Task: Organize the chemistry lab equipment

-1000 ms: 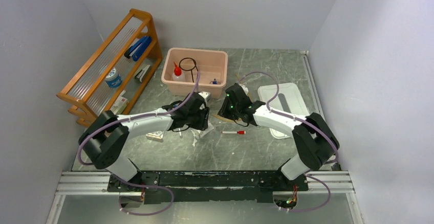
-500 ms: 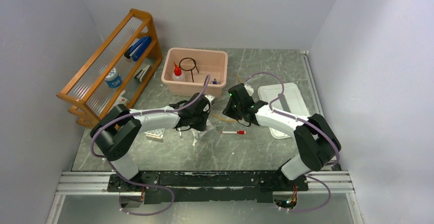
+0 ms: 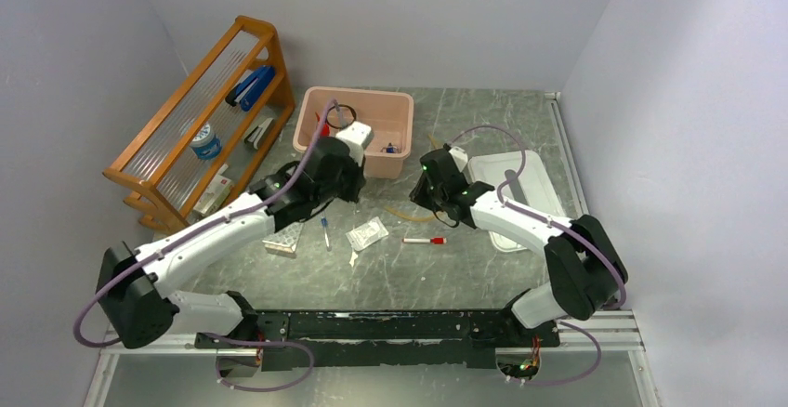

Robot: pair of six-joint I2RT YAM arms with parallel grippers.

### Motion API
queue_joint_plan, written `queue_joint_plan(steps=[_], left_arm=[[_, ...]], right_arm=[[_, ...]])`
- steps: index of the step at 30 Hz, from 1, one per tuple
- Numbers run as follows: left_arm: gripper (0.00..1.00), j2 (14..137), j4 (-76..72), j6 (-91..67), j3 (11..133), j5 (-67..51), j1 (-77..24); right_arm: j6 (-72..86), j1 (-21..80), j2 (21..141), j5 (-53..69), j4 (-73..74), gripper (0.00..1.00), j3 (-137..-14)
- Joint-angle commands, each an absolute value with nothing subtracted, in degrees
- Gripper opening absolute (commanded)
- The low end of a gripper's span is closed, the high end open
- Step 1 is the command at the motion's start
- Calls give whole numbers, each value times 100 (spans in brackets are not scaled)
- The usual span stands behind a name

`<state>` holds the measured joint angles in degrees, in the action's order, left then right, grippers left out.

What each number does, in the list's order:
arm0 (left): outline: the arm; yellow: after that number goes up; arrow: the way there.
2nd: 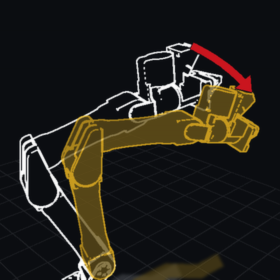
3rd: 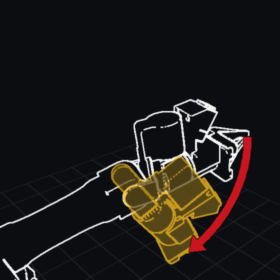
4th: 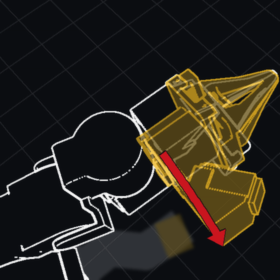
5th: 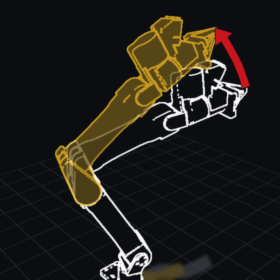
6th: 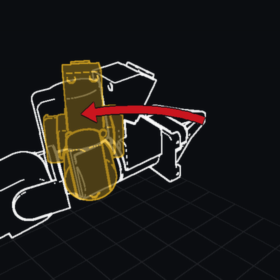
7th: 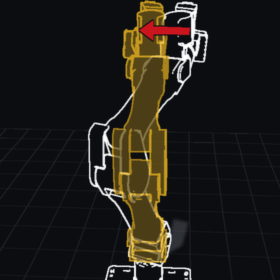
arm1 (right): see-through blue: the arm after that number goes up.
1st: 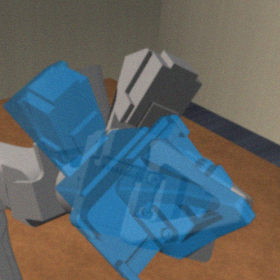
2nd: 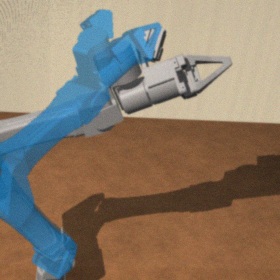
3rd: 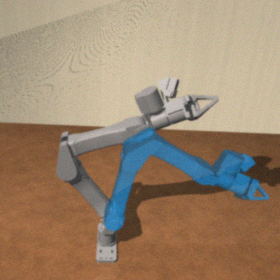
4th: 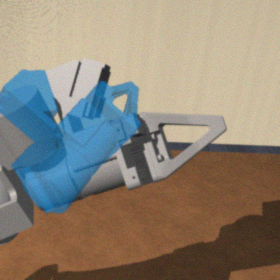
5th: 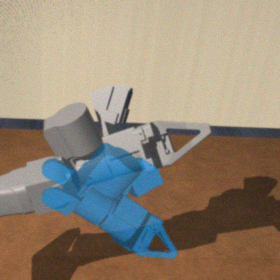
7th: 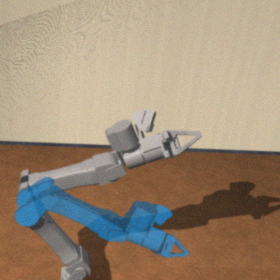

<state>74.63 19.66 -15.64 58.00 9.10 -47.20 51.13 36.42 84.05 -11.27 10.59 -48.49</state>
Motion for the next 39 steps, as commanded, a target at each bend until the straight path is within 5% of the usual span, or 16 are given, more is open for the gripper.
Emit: queue_joint_plan(steps=[1, 15, 24, 33, 39], left_arm=[[5, 7514, 1610, -985, 6767, 1632, -4713], [5, 11671, 2274, -783, 10938, 22, -3559], [5, 12779, 1999, -1090, 11269, -262, -3338], [22, 13523, 2079, -1242, 11675, -429, -3314], [44, 12861, 1907, -1308, 11333, -636, -3300]], right_arm=[[4824, 3461, 8324, -1362, 970, 28, -5001], [3946, 2988, 8436, -1472, 740, 29, -4955], [4076, 2974, 8682, -1494, 745, 29, -4938], [3931, 2972, 8779, -1362, 876, 30, -5124], [3460, 3050, 8798, -885, 784, 33, -5186]])
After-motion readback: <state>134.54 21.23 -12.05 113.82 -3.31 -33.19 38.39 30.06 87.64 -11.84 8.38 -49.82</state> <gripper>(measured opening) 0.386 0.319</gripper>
